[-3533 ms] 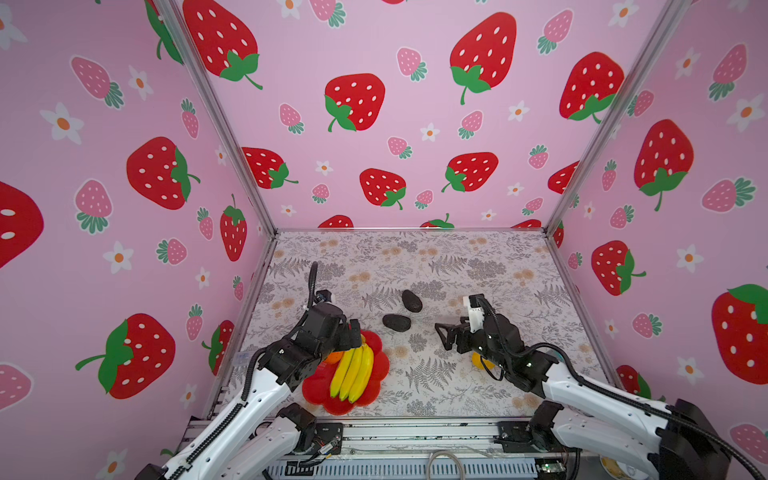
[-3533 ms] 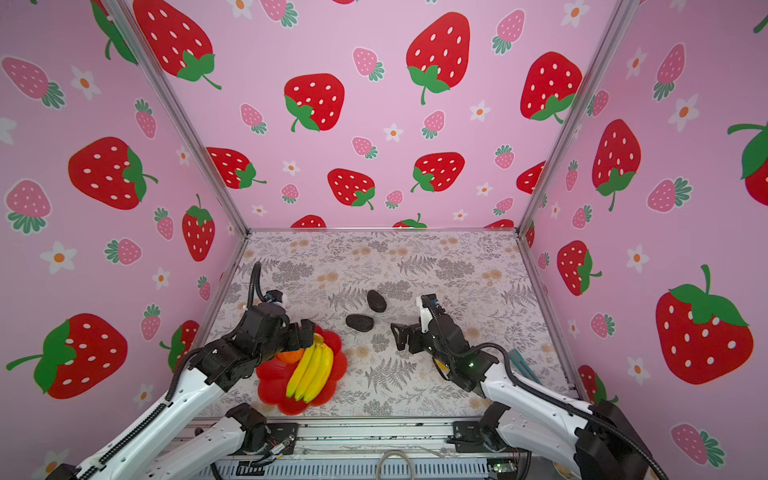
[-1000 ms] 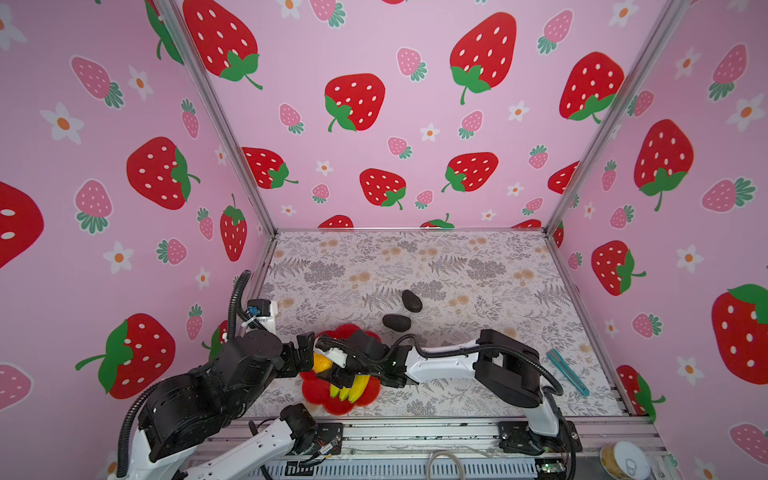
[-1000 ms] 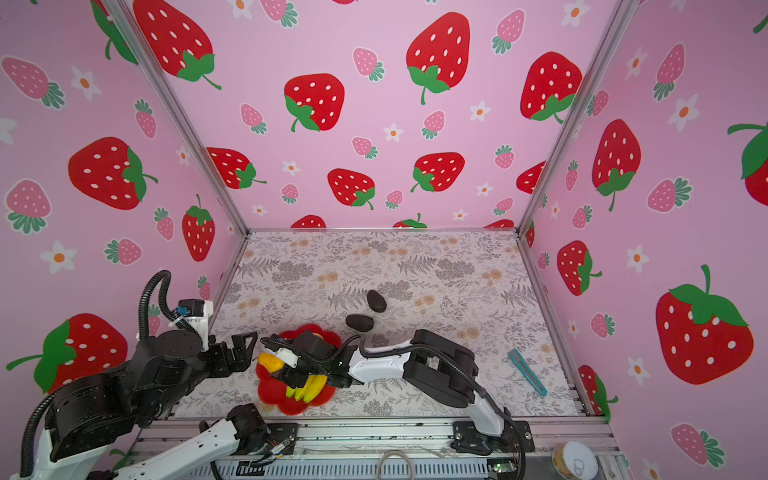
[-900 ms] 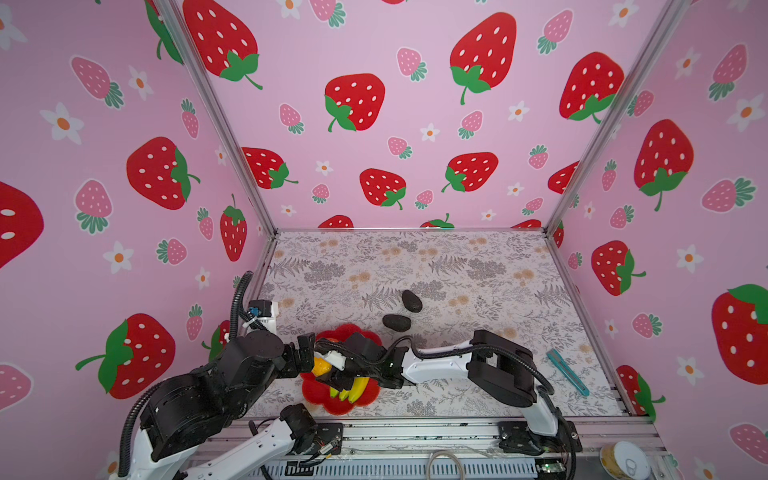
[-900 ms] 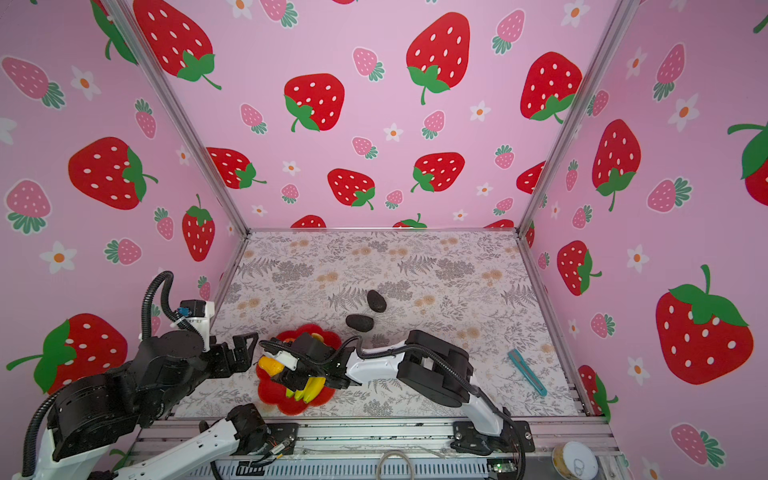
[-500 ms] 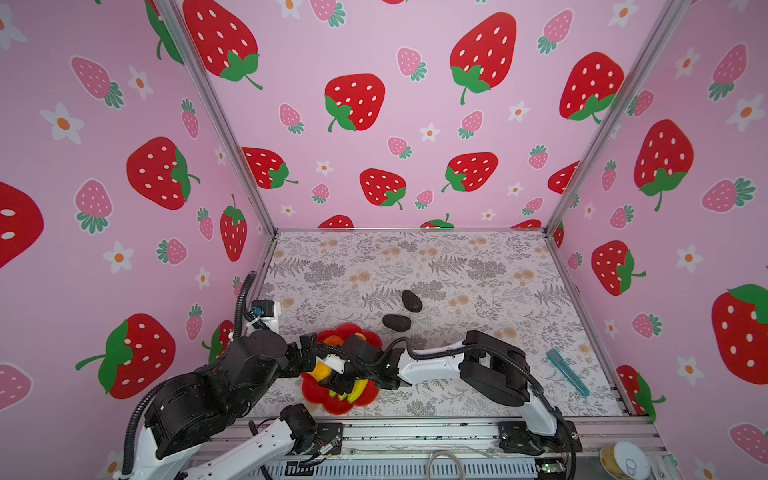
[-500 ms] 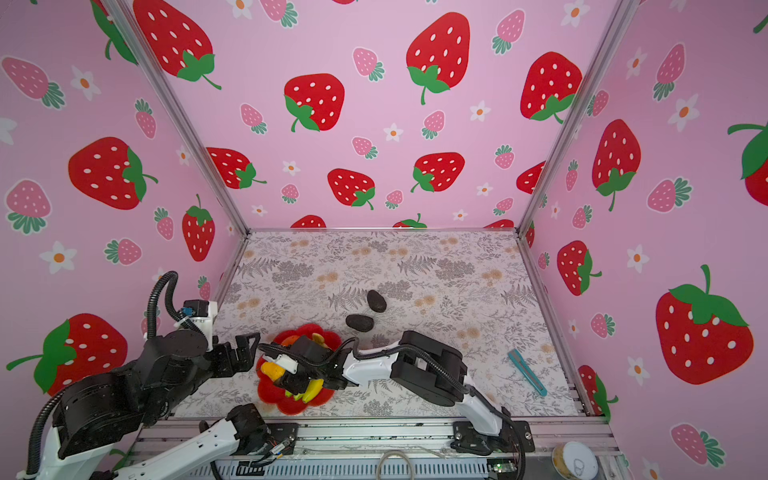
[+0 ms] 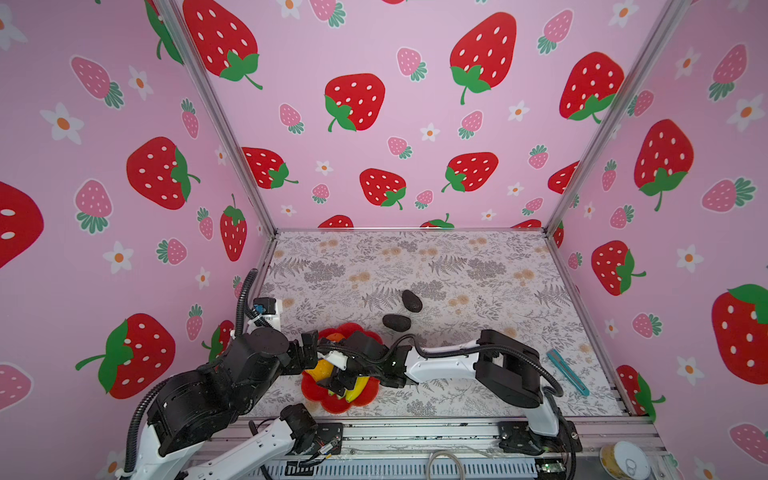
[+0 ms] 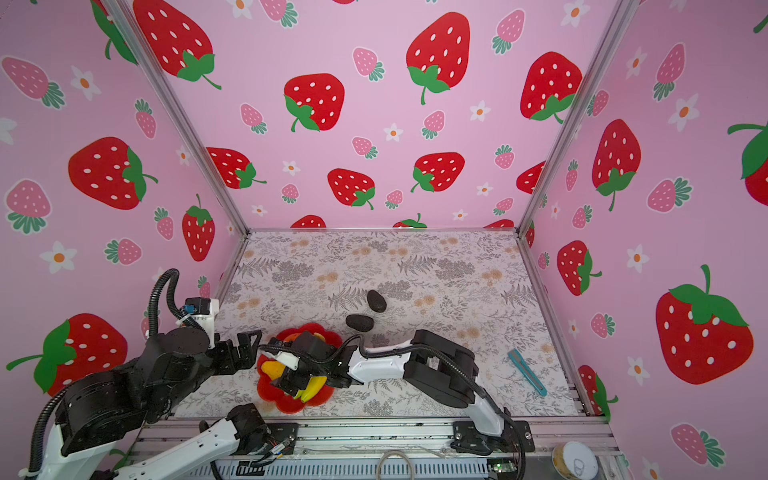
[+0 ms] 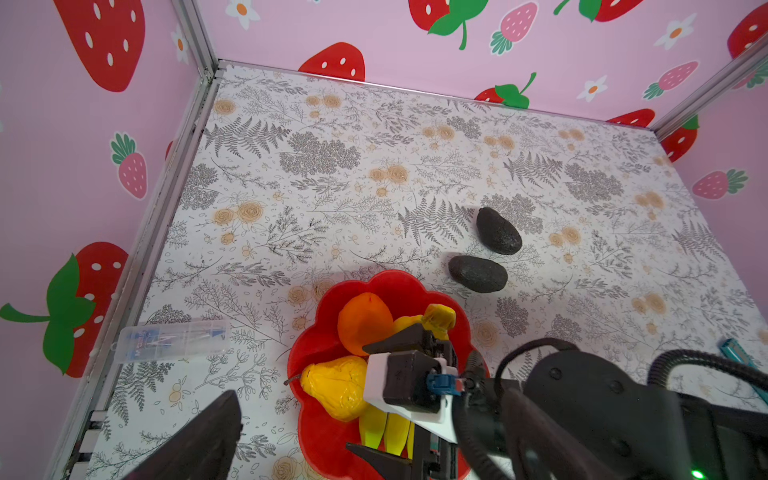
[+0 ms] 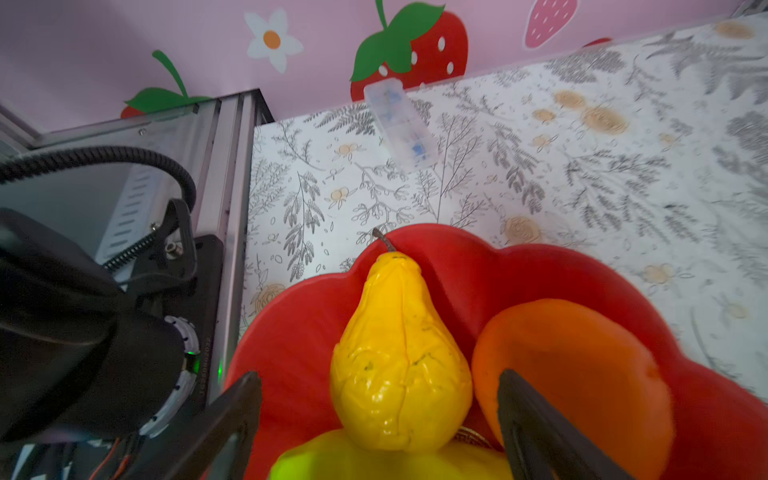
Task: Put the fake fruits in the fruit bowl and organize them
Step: 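Lift the pear into the red bowl with the right gripper and release, then grasp the nearer dark avocado with the right gripper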
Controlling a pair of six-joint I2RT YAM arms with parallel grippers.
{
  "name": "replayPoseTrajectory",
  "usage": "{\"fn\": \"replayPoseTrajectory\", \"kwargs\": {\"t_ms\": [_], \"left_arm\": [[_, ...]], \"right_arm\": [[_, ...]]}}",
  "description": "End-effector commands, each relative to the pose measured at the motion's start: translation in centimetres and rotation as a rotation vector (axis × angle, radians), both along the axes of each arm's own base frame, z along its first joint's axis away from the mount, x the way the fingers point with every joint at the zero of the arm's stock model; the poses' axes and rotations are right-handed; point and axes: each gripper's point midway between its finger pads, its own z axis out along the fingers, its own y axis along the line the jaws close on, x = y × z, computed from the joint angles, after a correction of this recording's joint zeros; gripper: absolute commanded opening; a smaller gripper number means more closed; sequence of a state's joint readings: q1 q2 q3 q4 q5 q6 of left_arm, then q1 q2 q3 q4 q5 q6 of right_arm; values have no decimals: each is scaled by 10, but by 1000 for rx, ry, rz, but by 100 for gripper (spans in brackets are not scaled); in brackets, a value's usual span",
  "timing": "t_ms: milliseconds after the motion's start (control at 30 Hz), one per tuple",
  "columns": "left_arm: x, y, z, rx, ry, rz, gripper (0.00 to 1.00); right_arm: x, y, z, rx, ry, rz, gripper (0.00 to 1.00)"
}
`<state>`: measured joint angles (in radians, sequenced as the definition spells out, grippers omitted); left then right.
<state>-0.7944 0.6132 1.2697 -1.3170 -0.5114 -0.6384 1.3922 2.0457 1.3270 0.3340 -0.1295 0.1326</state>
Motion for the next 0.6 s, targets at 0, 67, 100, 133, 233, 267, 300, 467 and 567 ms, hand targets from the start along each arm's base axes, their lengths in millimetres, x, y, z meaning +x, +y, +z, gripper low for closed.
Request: {"fn": "replayPoseTrajectory", "kwargs": {"t_ms": [0, 67, 100, 133, 233, 267, 300, 467, 567], "left_arm": [[4, -3, 19, -32, -54, -8, 99], [7, -6, 30, -48, -91, -15, 99], [10, -6, 36, -45, -108, -15, 99], [12, -6, 40, -39, -123, -16, 99], [21, -12, 55, -16, -163, -27, 99], [25, -17, 58, -7, -165, -39, 99], [30, -25, 57, 4, -160, -56, 99], [54, -95, 15, 62, 16, -283, 99], [57, -133, -19, 29, 155, -410, 99]], "right_arm": [[7, -9, 53, 94, -59, -45, 91], [21, -21, 72, 121, -58, -104, 92], [32, -29, 75, 123, -45, -143, 92], [45, -38, 79, 127, -25, -181, 92], [84, -74, 81, 127, 23, -301, 92], [96, -89, 87, 137, 22, -348, 92], [110, -103, 84, 128, 17, -409, 93], [155, -163, 46, 13, 3, -569, 94], [171, -186, 21, -55, -24, -626, 95]]}}
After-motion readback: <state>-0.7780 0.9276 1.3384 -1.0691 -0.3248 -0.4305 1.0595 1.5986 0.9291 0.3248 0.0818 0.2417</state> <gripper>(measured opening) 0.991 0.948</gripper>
